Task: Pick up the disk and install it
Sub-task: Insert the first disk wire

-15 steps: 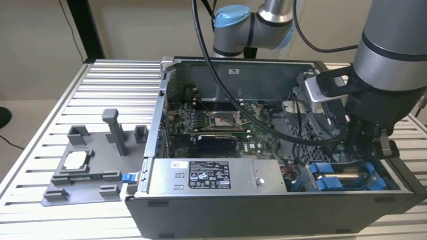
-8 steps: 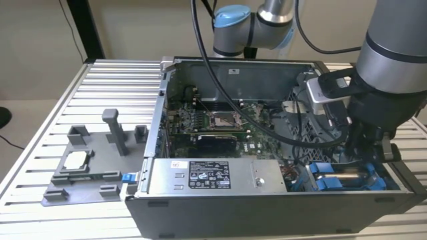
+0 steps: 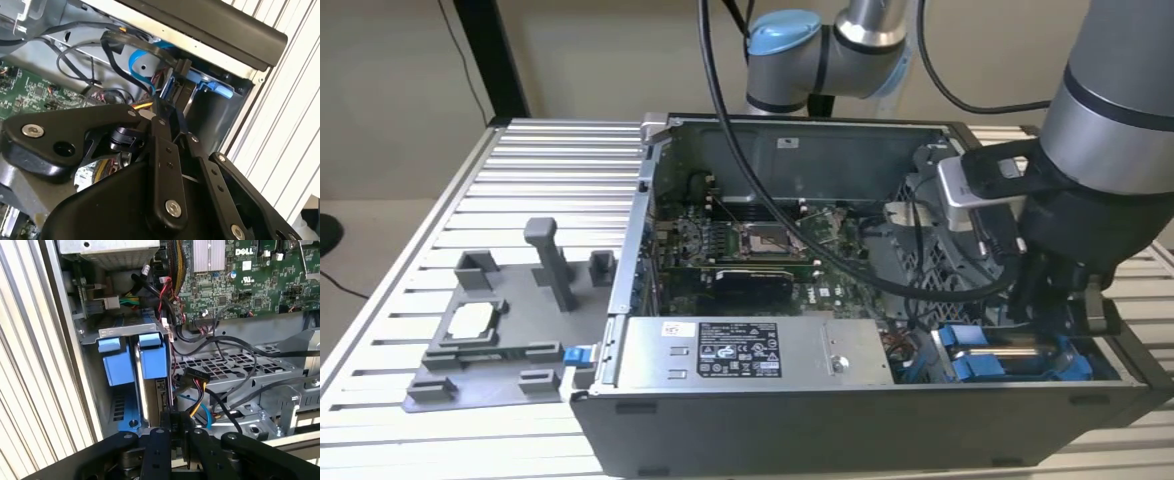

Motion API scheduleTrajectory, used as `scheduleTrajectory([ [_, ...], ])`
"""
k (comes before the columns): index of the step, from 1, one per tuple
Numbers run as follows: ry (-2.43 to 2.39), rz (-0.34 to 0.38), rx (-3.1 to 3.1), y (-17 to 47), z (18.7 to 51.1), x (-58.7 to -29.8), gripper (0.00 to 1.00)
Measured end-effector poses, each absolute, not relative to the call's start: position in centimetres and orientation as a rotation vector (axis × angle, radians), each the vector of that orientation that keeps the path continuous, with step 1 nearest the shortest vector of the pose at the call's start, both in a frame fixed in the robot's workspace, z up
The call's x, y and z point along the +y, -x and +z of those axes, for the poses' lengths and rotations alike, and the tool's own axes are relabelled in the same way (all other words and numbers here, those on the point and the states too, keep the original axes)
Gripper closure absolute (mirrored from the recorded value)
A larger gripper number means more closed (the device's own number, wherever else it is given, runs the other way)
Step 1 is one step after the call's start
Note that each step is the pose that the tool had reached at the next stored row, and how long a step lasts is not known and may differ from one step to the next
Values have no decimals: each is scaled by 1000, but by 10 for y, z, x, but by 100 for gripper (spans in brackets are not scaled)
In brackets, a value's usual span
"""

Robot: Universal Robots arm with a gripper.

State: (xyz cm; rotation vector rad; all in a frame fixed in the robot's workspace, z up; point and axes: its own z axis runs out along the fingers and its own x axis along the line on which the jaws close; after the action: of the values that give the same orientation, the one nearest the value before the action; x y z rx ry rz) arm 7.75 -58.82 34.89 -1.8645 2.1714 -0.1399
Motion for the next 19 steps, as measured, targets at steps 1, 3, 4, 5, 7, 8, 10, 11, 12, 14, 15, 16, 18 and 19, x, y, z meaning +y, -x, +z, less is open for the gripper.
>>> scheduleTrajectory([
  [1,1868,-133,2177,-78,349,-588,100],
  [3,1869,-133,2178,-80,349,-588,100],
  [4,1873,-142,2181,-82,349,-588,100],
  [5,1878,-151,2184,-84,349,-588,100],
  [7,1888,-169,2191,-89,348,-588,100],
  [8,1894,-178,2194,-91,348,-588,100],
  [10,1902,-190,2200,-94,347,-588,100],
  [11,1904,-191,2203,-95,346,-587,100],
  [12,1906,-190,2204,-96,346,-586,100],
  [14,1910,-184,2208,-96,345,-583,100],
  [15,1913,-180,2210,-96,344,-582,100],
  [16,1917,-176,2211,-96,344,-582,100],
  [18,1924,-167,2214,-96,343,-581,100],
  [19,1926,-163,2216,-97,342,-581,100],
])
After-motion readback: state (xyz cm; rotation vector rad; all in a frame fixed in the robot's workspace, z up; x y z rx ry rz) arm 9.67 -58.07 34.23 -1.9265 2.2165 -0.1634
